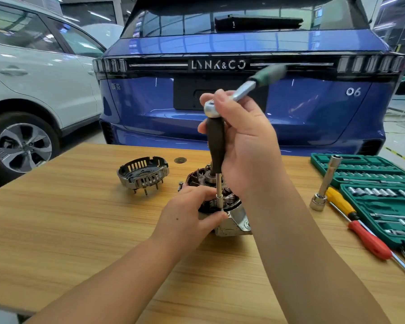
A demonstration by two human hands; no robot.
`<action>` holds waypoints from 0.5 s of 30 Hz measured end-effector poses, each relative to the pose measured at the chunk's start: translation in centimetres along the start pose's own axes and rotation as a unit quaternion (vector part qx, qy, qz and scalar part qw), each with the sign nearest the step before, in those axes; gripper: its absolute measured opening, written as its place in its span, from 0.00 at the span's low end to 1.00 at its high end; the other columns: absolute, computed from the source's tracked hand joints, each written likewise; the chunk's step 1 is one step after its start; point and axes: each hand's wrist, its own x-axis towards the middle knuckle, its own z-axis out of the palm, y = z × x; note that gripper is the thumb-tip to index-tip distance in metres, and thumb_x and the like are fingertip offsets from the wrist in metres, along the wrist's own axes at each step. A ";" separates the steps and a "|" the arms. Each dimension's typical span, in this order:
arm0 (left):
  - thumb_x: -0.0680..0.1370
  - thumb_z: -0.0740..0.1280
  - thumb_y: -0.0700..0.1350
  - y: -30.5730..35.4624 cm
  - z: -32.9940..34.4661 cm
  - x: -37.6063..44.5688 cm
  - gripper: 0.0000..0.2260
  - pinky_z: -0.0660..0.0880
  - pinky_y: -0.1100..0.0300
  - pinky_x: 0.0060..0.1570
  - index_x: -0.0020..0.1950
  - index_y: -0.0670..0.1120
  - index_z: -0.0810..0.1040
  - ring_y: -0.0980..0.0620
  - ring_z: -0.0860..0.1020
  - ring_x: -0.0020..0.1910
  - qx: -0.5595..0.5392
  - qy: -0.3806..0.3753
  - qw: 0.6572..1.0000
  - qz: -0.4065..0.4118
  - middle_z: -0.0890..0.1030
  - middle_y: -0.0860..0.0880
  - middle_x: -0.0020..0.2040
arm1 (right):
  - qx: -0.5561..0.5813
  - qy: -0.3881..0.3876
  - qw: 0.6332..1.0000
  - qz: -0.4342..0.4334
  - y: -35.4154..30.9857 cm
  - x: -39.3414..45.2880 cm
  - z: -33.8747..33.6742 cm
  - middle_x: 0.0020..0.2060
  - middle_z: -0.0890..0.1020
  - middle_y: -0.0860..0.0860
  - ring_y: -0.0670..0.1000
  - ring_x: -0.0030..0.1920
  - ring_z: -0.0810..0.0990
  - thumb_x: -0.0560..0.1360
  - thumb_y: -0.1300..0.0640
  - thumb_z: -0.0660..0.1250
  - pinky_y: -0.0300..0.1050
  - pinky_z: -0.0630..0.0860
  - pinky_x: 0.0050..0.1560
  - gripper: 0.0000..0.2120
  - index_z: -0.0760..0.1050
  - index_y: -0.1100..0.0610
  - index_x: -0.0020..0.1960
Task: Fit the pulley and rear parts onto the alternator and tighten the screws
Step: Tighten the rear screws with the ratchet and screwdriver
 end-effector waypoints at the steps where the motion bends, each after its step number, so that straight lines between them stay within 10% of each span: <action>1: 0.73 0.76 0.52 0.0 0.0 0.0 0.17 0.69 0.73 0.52 0.60 0.56 0.79 0.68 0.73 0.52 -0.003 0.002 1.000 0.003 0.76 0.66 0.49 | 0.004 -0.004 1.000 -0.014 0.0 -0.1 0.1 0.47 0.84 0.53 0.51 0.40 0.81 0.73 0.59 0.72 0.43 0.79 0.44 0.11 0.72 0.55 0.52; 7: 0.73 0.75 0.53 -0.1 0.0 -0.1 0.17 0.66 0.78 0.53 0.61 0.57 0.79 0.73 0.71 0.54 -0.005 -0.002 1.000 0.007 0.77 0.64 0.52 | -0.399 -0.021 0.864 -0.307 0.8 0.2 -0.9 0.51 0.77 0.50 0.50 0.51 0.78 0.76 0.73 0.63 0.50 0.78 0.52 0.18 0.74 0.52 0.56; 15: 0.73 0.75 0.52 0.1 -0.1 -0.2 0.16 0.67 0.76 0.51 0.60 0.57 0.79 0.70 0.72 0.54 -0.009 -0.007 1.000 0.003 0.76 0.67 0.48 | -0.319 -0.071 0.924 -0.199 0.2 -0.4 0.2 0.36 0.76 0.47 0.52 0.34 0.73 0.81 0.54 0.64 0.45 0.71 0.34 0.03 0.74 0.49 0.54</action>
